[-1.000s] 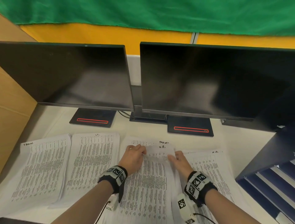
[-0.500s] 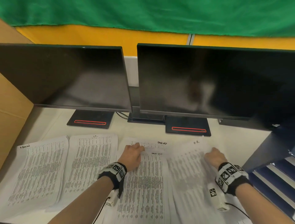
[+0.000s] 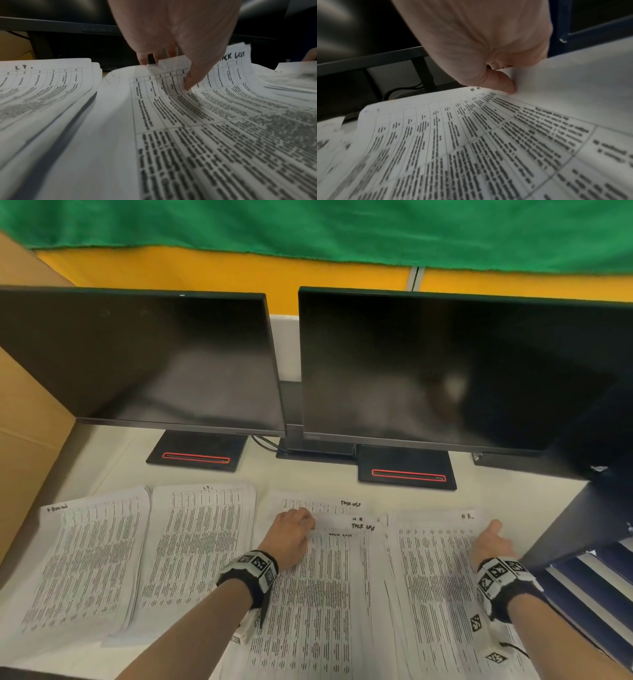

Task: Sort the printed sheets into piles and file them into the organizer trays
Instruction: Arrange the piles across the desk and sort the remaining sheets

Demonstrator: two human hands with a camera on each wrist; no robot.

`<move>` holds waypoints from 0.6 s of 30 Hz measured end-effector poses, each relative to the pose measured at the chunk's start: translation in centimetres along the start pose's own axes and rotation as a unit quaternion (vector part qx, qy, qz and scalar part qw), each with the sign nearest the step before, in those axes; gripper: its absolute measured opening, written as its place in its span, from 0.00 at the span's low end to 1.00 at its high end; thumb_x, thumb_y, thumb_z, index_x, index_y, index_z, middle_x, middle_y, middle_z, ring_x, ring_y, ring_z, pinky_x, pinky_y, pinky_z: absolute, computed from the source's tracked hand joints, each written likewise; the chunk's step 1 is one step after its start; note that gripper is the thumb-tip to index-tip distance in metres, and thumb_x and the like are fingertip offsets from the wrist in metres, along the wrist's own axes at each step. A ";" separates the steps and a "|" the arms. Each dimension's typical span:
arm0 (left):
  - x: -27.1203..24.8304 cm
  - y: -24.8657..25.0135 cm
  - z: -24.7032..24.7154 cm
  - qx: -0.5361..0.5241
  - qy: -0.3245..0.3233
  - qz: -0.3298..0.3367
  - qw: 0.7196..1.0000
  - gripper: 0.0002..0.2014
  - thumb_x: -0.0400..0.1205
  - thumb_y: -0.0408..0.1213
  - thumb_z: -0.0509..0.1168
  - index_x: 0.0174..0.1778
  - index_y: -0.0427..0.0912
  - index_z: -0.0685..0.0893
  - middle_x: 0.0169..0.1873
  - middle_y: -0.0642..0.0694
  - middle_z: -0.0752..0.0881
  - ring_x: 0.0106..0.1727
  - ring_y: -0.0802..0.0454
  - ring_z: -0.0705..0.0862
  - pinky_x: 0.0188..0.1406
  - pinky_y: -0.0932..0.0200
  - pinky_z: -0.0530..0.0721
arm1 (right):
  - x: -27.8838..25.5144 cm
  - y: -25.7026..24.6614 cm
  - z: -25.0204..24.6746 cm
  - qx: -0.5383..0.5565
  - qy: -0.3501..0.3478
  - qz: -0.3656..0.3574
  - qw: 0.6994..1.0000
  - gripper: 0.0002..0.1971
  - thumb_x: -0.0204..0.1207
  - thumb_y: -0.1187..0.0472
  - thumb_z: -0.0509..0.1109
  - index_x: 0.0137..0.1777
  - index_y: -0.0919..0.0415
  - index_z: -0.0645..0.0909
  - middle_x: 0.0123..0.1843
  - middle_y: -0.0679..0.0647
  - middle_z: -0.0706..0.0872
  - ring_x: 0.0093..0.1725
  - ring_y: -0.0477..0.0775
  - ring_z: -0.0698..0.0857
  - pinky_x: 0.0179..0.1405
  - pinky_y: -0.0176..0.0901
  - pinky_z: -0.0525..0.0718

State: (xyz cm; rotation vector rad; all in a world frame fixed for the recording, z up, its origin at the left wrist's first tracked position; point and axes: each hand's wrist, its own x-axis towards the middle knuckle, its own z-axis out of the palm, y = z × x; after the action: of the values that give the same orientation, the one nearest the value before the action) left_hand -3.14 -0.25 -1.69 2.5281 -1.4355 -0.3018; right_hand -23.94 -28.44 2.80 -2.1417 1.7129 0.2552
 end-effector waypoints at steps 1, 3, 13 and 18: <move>0.0 0.0 -0.1 -0.004 0.004 0.000 1.000 0.10 0.80 0.32 0.57 0.54 0.43 0.79 0.58 0.48 0.78 0.58 0.50 0.75 0.64 0.52 0.75 | -0.1 -0.1 0.0 -0.025 0.010 -0.007 1.000 0.26 0.81 0.64 0.57 0.76 0.63 0.52 0.68 0.72 0.70 0.64 0.72 0.76 0.61 0.61 0.79; 0.0 0.1 -0.3 -0.010 0.019 0.003 1.000 0.07 0.79 0.30 0.59 0.48 0.43 0.79 0.52 0.49 0.79 0.51 0.52 0.76 0.56 0.54 0.79 | -0.5 -0.7 0.0 -0.136 0.052 -0.071 0.987 0.36 0.78 0.58 0.60 0.82 0.56 0.44 0.74 0.67 0.65 0.72 0.67 0.69 0.69 0.64 0.74; -0.8 -0.1 -0.8 -0.054 0.034 0.005 0.998 0.03 0.79 0.31 0.60 0.42 0.42 0.78 0.45 0.49 0.78 0.45 0.55 0.72 0.46 0.62 0.75 | -5.5 -7.1 5.2 -0.077 0.041 -0.430 0.898 0.10 0.77 0.49 0.66 0.54 0.47 0.84 0.64 0.50 0.73 0.70 0.54 0.69 0.79 0.61 0.54; -0.3 0.9 -1.0 -0.072 0.030 0.012 0.997 0.05 0.79 0.31 0.59 0.45 0.44 0.79 0.45 0.50 0.80 0.46 0.54 0.76 0.50 0.61 0.77 | -6.7 -8.7 6.2 -0.025 -0.001 -0.461 0.887 0.08 0.76 0.47 0.67 0.46 0.45 0.87 0.60 0.45 0.74 0.67 0.50 0.67 0.77 0.62 0.43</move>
State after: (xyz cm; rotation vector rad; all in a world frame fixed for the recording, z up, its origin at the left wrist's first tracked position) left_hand -3.74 -0.31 -0.48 2.3830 -1.3694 -0.3111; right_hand -16.50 -18.32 1.27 -2.6998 0.5245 0.0235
